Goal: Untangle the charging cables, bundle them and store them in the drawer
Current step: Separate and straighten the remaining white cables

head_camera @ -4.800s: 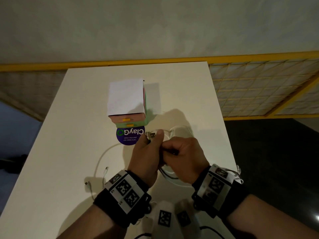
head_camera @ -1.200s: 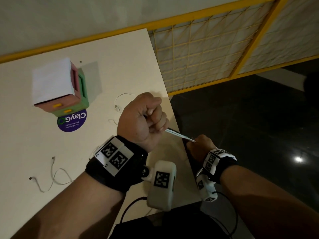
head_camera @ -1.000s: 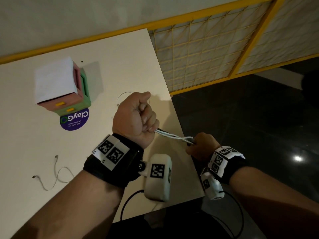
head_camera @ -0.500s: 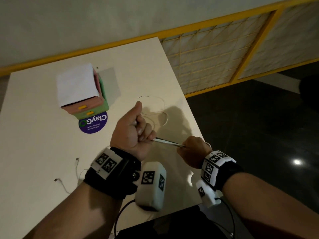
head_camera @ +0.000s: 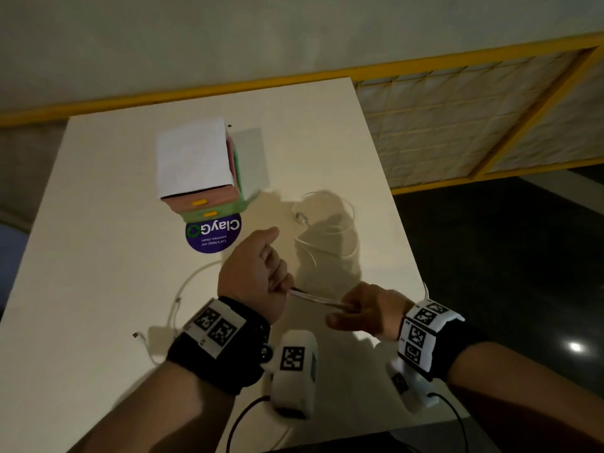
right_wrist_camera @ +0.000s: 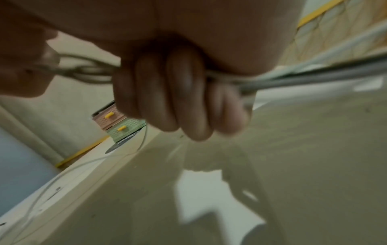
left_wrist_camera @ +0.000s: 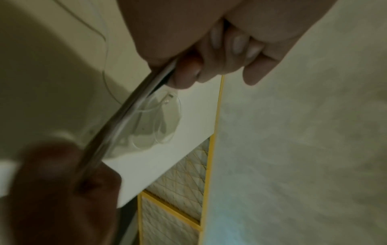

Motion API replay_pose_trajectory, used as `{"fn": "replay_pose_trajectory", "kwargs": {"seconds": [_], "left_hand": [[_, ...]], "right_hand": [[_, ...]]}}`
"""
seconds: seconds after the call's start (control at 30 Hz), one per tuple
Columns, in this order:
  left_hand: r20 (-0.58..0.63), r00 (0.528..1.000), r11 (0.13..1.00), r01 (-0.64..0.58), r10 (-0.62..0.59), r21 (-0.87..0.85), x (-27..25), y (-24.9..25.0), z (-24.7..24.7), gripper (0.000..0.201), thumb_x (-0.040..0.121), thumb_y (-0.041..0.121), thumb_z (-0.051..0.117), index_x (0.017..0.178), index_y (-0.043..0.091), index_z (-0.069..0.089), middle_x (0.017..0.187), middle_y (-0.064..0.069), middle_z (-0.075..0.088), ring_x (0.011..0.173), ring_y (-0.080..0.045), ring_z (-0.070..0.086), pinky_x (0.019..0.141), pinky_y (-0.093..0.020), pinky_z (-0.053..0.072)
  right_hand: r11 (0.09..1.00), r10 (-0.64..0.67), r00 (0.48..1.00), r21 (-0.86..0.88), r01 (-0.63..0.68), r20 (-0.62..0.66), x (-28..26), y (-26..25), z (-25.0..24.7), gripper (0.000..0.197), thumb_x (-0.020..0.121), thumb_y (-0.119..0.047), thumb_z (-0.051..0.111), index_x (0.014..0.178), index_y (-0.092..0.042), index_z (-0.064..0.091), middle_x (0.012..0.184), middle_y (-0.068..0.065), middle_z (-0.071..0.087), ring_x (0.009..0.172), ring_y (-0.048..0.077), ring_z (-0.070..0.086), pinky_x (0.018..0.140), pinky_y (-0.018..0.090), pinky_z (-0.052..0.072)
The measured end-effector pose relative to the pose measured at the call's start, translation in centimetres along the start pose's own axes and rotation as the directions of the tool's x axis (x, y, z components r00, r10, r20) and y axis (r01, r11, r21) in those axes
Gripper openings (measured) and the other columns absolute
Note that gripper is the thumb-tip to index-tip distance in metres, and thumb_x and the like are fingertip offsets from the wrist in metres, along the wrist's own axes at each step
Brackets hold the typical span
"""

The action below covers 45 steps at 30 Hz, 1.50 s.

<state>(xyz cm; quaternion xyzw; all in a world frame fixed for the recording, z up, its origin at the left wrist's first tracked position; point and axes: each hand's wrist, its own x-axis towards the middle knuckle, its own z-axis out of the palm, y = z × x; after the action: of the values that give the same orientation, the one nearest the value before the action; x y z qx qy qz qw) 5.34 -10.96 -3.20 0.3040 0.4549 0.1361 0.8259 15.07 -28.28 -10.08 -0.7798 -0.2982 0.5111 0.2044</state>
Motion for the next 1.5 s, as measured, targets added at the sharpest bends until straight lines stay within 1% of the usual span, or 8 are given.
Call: {"fn": "replay_pose_trajectory", "kwargs": {"seconds": [0.1, 0.2, 0.37, 0.57, 0.67, 1.07, 1.23, 1.5], "left_hand": [[-0.025, 0.999, 0.989, -0.016, 0.02, 0.146, -0.2, -0.8, -0.5, 0.049, 0.089, 0.011, 0.058, 0.049, 0.023, 0.033, 0.041, 0.003, 0.018, 0.033, -0.015, 0.016, 0.041, -0.024, 0.017], [0.016, 0.997, 0.972, -0.071, 0.07, 0.223, -0.7, -0.9, -0.6, 0.056, 0.088, 0.004, 0.057, 0.038, 0.019, 0.039, 0.037, 0.003, 0.022, 0.031, -0.015, 0.017, 0.043, -0.023, 0.016], [0.052, 0.992, 0.965, -0.127, 0.118, 0.23, -0.7, 0.1, -0.6, 0.056, 0.088, 0.002, 0.059, 0.044, 0.021, 0.031, 0.041, 0.001, 0.021, 0.036, -0.016, 0.015, 0.046, -0.029, 0.016], [0.045, 0.993, 0.949, -0.118, 0.11, 0.293, -0.7, -0.6, -1.4, 0.056, 0.086, 0.003, 0.064, 0.046, 0.02, 0.028, 0.041, 0.0, 0.022, 0.04, -0.015, 0.015, 0.048, -0.029, 0.018], [0.017, 0.994, 0.955, -0.106, 0.106, 0.277, -0.5, -0.2, -1.6, 0.055, 0.086, 0.005, 0.064, 0.046, 0.018, 0.029, 0.043, -0.002, 0.022, 0.04, -0.017, 0.016, 0.045, -0.027, 0.023], [0.045, 0.989, 0.987, -0.141, 0.138, 0.078, 0.7, 0.5, 0.2, 0.051, 0.084, 0.012, 0.073, 0.055, 0.022, 0.032, 0.047, 0.003, 0.022, 0.037, -0.013, 0.021, 0.04, -0.02, 0.026], [0.159, 0.958, 0.968, -0.248, 0.24, 0.033, 1.0, 0.5, 2.4, 0.039, 0.074, 0.007, 0.079, 0.061, 0.014, 0.043, 0.051, -0.003, 0.04, 0.039, -0.017, 0.044, 0.045, -0.025, 0.043], [0.013, 0.982, 0.981, -0.188, 0.187, 0.047, 1.2, 0.4, 3.3, 0.039, 0.089, 0.016, 0.069, 0.058, 0.013, 0.045, 0.049, -0.002, 0.041, 0.045, -0.017, 0.042, 0.048, -0.026, 0.045]], "right_hand": [[0.956, -0.007, 0.965, 0.28, 0.083, -0.261, 1.5, -1.4, -1.8, 0.051, 0.074, -0.074, 0.058, 0.069, -0.024, 0.065, 0.063, -0.008, 0.063, 0.062, 0.009, 0.059, 0.068, 0.032, 0.045], [0.993, -0.06, 0.847, -0.117, -0.002, -0.528, 4.8, -3.7, -5.1, 0.02, 0.089, -0.033, 0.058, 0.089, -0.015, 0.069, 0.089, 0.005, 0.071, 0.086, 0.024, 0.065, 0.077, 0.032, 0.05], [0.807, -0.152, 0.91, -0.58, -0.11, -0.385, 10.0, -7.2, -6.9, 0.028, 0.093, -0.029, 0.052, 0.1, -0.01, 0.071, 0.108, 0.01, 0.07, 0.101, 0.031, 0.066, 0.086, 0.035, 0.055], [0.739, 0.024, 0.958, -0.64, -0.21, -0.286, 13.1, -7.5, -6.2, 0.019, 0.086, -0.035, 0.06, 0.078, -0.018, 0.062, 0.102, 0.005, 0.069, 0.099, 0.029, 0.064, 0.084, 0.036, 0.044], [0.784, -0.05, 0.939, -0.595, -0.174, -0.34, 12.6, -6.8, -6.1, 0.015, 0.084, -0.031, 0.06, 0.094, -0.027, 0.071, 0.105, -0.003, 0.069, 0.103, 0.027, 0.063, 0.088, 0.033, 0.044], [0.956, -0.219, 0.81, 0.045, 0.289, -0.543, 4.1, -8.7, -7.2, 0.012, 0.079, -0.017, 0.076, 0.069, -0.022, 0.078, 0.064, -0.005, 0.074, 0.066, 0.006, 0.071, 0.069, 0.022, 0.057], [0.862, -0.501, 0.763, -0.16, 0.48, -0.409, -1.4, -10.3, -5.3, 0.015, 0.079, -0.014, 0.075, 0.068, -0.026, 0.075, 0.065, -0.01, 0.07, 0.065, 0.004, 0.066, 0.063, 0.017, 0.052], [0.918, -0.396, 0.807, -0.165, 0.361, -0.438, -0.8, -8.4, -4.2, 0.025, 0.08, -0.042, 0.073, 0.061, -0.028, 0.064, 0.05, -0.013, 0.056, 0.054, 0.004, 0.058, 0.055, 0.013, 0.042]]}}
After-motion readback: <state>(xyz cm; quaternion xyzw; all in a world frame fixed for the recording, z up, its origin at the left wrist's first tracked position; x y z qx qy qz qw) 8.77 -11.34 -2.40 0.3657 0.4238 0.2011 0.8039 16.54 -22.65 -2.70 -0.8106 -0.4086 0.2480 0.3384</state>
